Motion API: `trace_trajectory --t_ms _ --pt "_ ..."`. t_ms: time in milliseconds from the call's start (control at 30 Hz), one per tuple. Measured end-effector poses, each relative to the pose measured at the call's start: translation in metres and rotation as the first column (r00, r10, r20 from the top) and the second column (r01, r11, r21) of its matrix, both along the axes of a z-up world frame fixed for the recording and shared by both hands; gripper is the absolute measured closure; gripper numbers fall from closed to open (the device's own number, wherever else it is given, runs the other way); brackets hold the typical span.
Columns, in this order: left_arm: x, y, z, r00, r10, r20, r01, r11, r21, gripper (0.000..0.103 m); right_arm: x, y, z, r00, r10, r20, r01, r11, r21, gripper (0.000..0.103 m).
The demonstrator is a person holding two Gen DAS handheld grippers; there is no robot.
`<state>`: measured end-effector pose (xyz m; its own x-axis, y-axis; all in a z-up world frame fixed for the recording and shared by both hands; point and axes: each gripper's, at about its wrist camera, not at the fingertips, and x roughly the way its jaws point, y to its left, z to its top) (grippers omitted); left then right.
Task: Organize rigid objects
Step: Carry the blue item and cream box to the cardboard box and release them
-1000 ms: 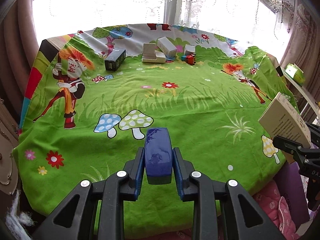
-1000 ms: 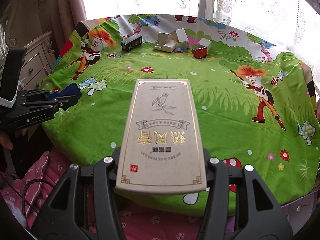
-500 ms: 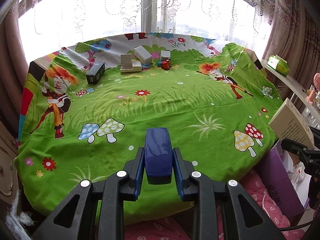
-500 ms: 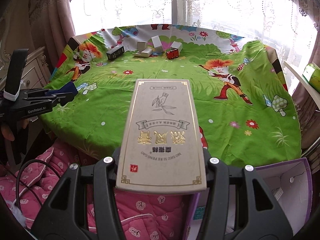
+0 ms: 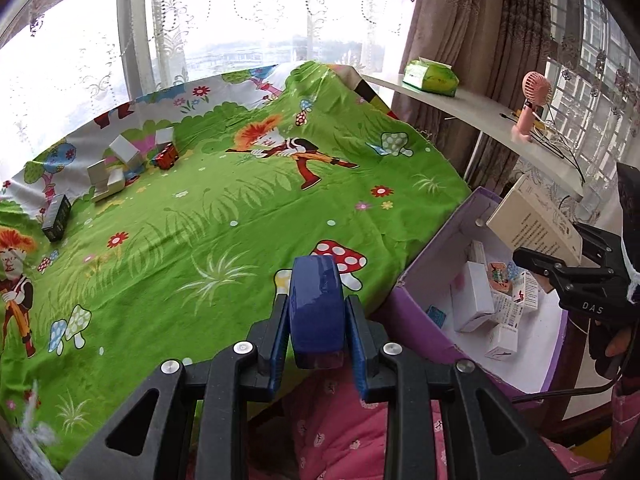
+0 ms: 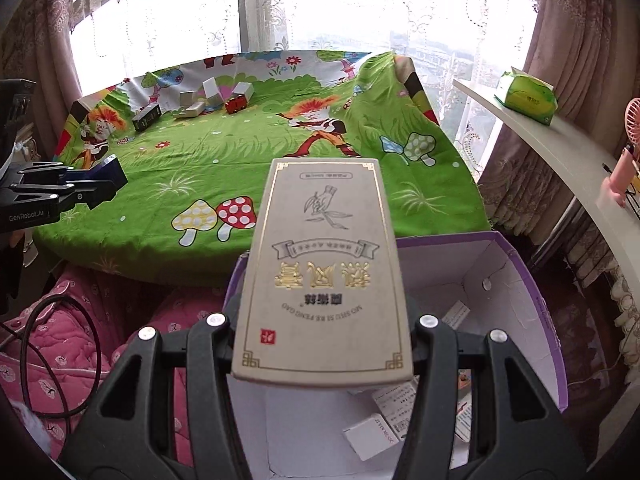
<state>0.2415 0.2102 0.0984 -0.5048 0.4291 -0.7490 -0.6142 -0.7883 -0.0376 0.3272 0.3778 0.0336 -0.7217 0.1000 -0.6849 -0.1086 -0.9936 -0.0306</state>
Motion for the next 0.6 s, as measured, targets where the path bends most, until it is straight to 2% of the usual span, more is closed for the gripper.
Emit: trace_trajectory --t_ms 133,300,433,600 --pt "0.014 0.053 -0.002 0.993 -0.119 0.01 0.119 0.992 -0.035 0.075 0.03 0.041 -0.005 0.994 -0.109 0.018 0.109 0.994 0.013 0.048" --pt "0.028 0.111 -0.018 0.972 -0.231 0.043 0.234 0.967 -0.095 0.075 0.061 0.081 -0.018 0.972 -0.231 0.038 0.231 0.973 0.014 0.048" --pt "0.036 0.141 -0.035 0.958 -0.274 0.083 0.283 0.95 -0.132 0.075 0.079 0.103 -0.024 0.952 -0.303 0.039 0.302 0.953 0.025 0.048" --pt "0.045 0.153 -0.053 0.949 -0.292 0.124 0.309 0.938 -0.155 0.075 0.091 0.122 -0.027 0.936 -0.351 0.023 0.351 0.936 -0.015 0.048"
